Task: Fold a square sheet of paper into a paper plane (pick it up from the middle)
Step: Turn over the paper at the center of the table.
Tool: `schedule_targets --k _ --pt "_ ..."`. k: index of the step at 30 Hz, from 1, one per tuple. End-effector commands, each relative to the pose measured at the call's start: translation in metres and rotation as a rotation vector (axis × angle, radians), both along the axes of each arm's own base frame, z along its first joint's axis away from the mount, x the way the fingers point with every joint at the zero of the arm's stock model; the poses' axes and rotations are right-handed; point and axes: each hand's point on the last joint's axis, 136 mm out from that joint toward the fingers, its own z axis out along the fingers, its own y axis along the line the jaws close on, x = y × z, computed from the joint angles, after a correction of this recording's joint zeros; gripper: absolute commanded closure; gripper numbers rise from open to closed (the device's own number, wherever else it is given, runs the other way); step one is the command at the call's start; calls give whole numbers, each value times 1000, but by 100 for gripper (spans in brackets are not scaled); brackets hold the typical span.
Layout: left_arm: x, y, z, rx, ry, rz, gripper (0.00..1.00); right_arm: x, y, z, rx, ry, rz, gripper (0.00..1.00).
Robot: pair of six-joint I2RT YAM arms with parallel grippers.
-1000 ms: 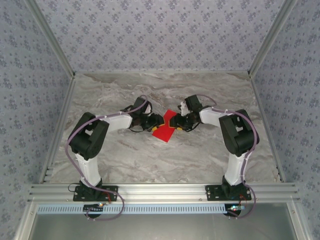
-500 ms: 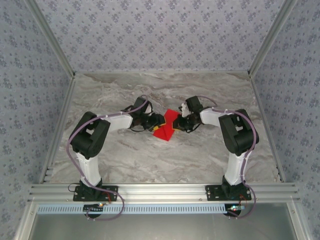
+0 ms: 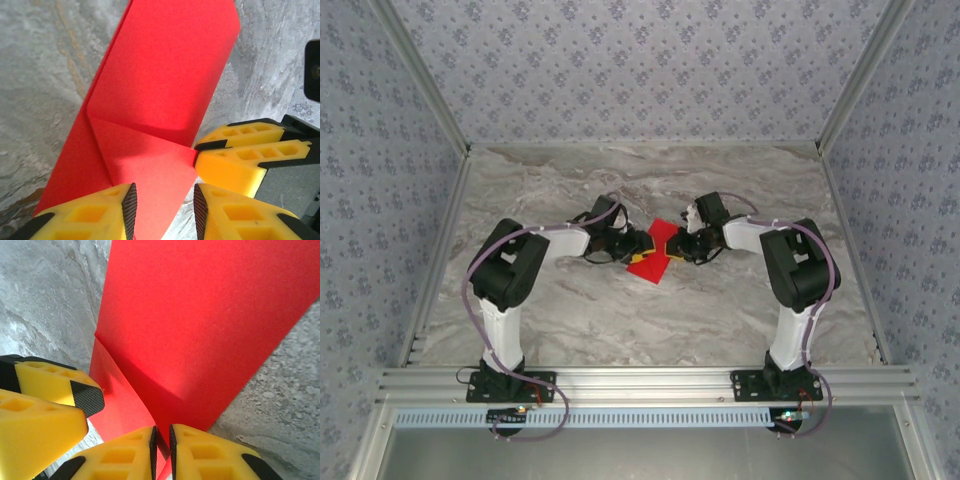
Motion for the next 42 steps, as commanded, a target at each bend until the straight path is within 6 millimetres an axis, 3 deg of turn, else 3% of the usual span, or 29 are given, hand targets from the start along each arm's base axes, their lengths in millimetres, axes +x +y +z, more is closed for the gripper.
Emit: schedule_targets --k 1,10,17,24,28,33,42 --pt "8 -12 11 -44 -42 -38 67 0 -4 11 15 -12 -19 81" --pt "7 -10 4 -15 -37 -46 70 4 -7 18 40 -27 -32 78" --pt "6 -9 7 -11 -42 -48 69 4 -7 4 8 5 -36 70" --pt "6 -8 9 -8 -46 -46 69 3 7 5 53 24 14 69" --pt "6 -7 10 -4 -49 -41 69 0 13 4 82 40 29 74" --pt "5 -1 10 8 -52 -21 69 3 2 2 51 25 -17 91" --pt "6 5 8 4 -46 8 66 5 -8 0 23 17 -54 94"
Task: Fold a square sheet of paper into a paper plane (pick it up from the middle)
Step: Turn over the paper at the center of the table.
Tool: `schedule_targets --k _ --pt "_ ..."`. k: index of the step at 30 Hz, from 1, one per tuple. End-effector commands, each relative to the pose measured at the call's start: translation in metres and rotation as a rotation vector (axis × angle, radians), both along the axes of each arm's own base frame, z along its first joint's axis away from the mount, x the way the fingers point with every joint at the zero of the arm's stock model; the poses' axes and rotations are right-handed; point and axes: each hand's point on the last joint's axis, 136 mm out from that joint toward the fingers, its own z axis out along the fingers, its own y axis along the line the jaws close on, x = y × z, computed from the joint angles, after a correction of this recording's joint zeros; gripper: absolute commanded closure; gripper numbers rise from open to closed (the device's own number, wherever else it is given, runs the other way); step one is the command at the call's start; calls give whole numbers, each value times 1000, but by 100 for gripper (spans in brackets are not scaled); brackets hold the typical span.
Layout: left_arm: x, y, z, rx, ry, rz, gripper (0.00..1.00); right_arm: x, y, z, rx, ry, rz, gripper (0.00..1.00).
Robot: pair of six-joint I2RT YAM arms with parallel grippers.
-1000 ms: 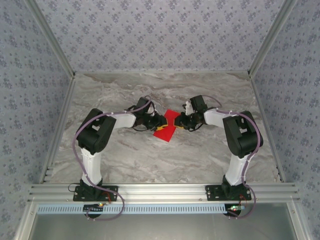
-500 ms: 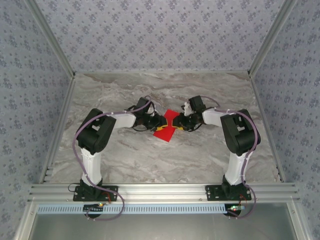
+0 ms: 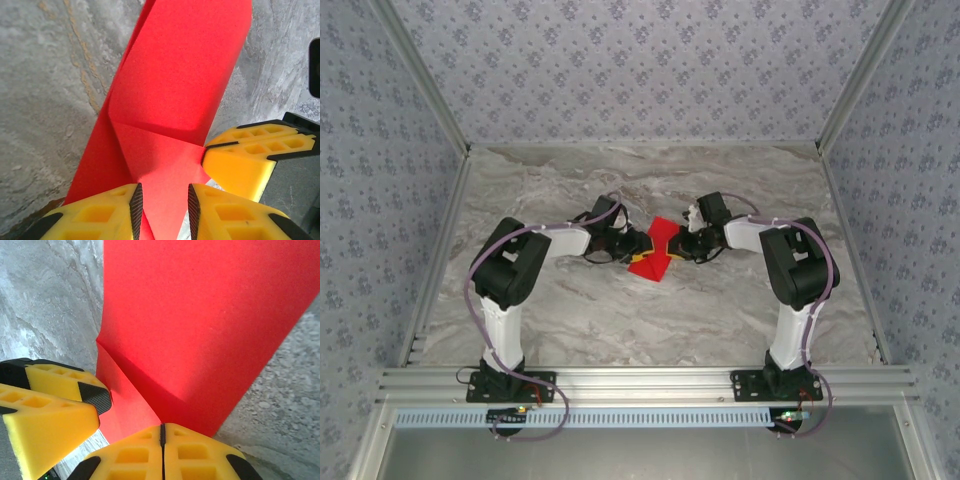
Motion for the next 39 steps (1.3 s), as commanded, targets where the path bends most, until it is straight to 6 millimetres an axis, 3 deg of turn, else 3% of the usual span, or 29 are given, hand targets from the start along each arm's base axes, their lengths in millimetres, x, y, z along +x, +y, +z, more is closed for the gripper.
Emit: schedule_targets --k 1,8,14,24,28,32,39 --pt "6 2 16 -19 -40 13 66 2 -8 3 -16 -9 -33 94" --pt "5 1 19 -27 -47 10 63 3 -12 3 -15 -11 -59 93" --pt "5 -11 27 -75 -68 -53 65 2 -9 3 0 -2 -47 93" --pt "8 -21 17 -69 -55 -96 72 3 -9 8 6 -7 -46 91" --pt "8 -20 13 -53 -57 -112 75 6 -14 19 0 -32 -64 81" --pt "10 -20 14 -33 -84 -136 80 9 -29 29 -61 -71 -107 64" --pt "13 -15 17 25 -158 -186 92 12 -51 44 -122 -117 -174 48"
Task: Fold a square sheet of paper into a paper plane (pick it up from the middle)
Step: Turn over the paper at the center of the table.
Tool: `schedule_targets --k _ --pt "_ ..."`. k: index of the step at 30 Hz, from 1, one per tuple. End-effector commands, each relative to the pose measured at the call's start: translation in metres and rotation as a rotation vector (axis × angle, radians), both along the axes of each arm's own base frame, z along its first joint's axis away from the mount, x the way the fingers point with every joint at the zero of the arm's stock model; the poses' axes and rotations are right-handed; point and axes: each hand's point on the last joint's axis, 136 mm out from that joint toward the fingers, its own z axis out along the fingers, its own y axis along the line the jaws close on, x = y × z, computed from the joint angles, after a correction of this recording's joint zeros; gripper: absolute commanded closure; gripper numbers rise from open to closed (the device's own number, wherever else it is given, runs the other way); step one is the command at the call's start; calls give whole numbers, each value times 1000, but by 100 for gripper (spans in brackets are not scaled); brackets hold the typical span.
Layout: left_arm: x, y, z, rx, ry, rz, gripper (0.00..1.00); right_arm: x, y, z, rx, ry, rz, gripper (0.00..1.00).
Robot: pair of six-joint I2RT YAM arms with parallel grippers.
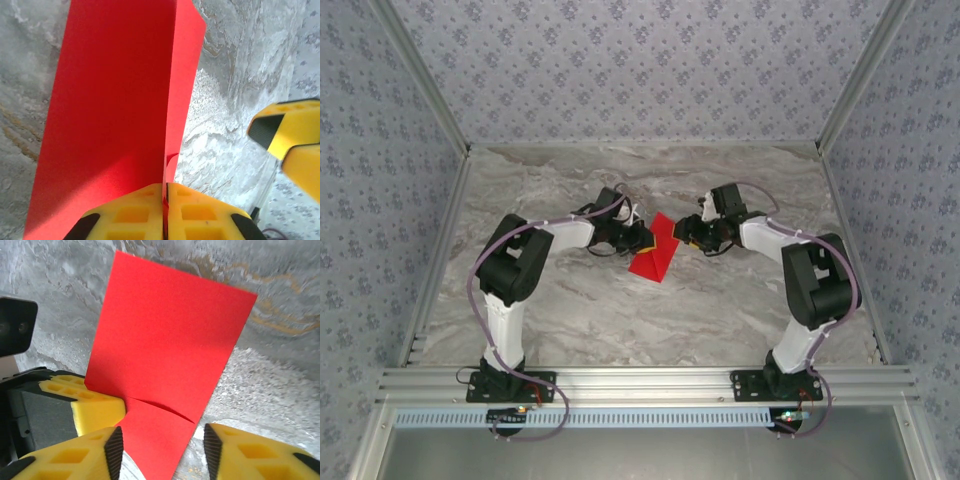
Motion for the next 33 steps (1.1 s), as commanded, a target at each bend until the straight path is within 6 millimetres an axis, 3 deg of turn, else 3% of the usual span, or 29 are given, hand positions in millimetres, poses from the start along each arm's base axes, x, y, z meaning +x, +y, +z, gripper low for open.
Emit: schedule_targets --k 1,5,11,16,22,26,33 --pt "2 1 3 56 -69 -54 93 -8 -18 -3 -65 18 -49 46" --pt "4 17 11 182 -127 -79 97 -6 -32 7 -93 -12 -98 37" --pt "8 55 58 433 -263 -105 97 -6 -61 24 -143 -75 -185 20" --pt "16 104 101 736 -382 -75 97 -9 -86 36 -203 -120 -245 13" --pt "36 156 131 1213 -516 -1 96 -14 -108 35 -233 -109 -314 12" --pt "45 160 120 1396 -544 -11 96 -16 -116 31 -238 -90 -342 11" --pt "46 126 56 1481 -523 -91 96 -20 -125 25 -243 -60 -368 11"
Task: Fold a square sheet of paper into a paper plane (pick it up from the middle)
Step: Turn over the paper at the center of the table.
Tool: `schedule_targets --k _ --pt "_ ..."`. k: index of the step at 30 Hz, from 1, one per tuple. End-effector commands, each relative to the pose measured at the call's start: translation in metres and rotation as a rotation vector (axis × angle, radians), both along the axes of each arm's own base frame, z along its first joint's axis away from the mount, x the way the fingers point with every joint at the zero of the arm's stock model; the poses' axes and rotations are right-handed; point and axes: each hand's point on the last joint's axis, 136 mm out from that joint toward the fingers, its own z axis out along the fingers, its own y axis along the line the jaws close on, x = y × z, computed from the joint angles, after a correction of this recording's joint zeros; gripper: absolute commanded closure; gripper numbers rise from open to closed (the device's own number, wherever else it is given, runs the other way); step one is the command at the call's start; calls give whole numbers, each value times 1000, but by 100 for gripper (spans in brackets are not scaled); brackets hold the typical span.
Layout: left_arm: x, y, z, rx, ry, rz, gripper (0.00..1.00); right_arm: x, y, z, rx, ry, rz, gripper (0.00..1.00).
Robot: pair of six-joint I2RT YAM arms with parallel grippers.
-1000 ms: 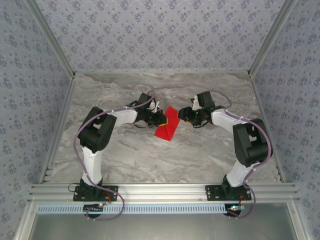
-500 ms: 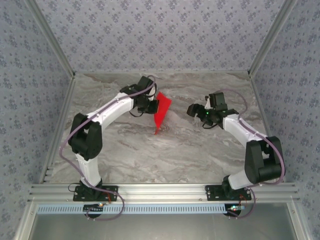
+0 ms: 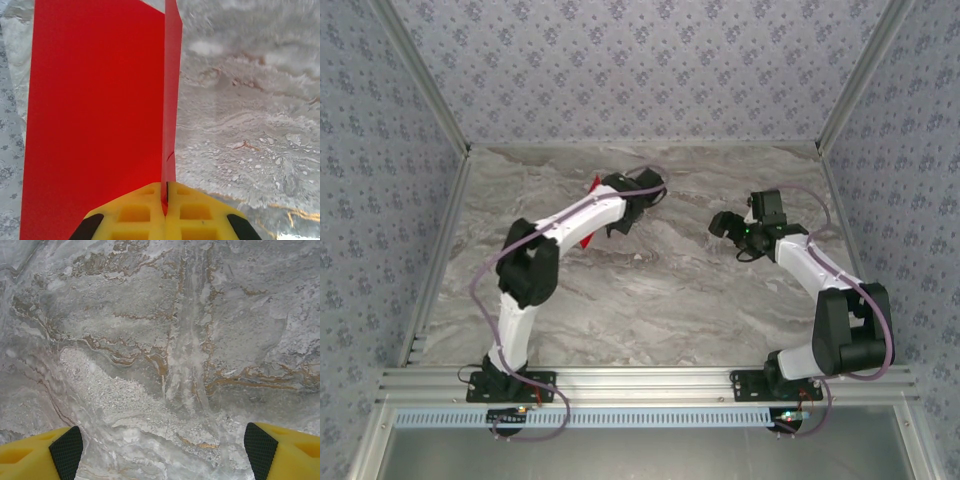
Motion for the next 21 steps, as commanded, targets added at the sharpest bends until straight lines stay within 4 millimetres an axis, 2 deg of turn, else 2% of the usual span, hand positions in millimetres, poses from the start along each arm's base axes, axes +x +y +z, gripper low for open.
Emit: schedule_targets --k 1,5,9,12,15,18,21 --pt "-4 -9 -15 68 -4 -9 96 -8 -10 -4 -13 31 -41 12" --pt "-15 -37 -45 9 47 -31 96 -9 -15 -5 -12 41 -56 12" --pt "-28 -62 -59 -70 89 -54 93 -9 -18 -7 -6 49 -66 12" --pt "-36 -77 -65 -138 127 -69 86 -8 -17 -8 1 52 -69 12" --pt "-42 -98 -55 -265 157 -93 67 -7 -16 -8 10 54 -69 12" --pt "-50 -127 -22 -479 183 -130 52 -5 -15 -7 13 52 -67 12" --pt "-58 -156 18 -765 235 -163 40 -2 -13 -5 21 46 -61 12"
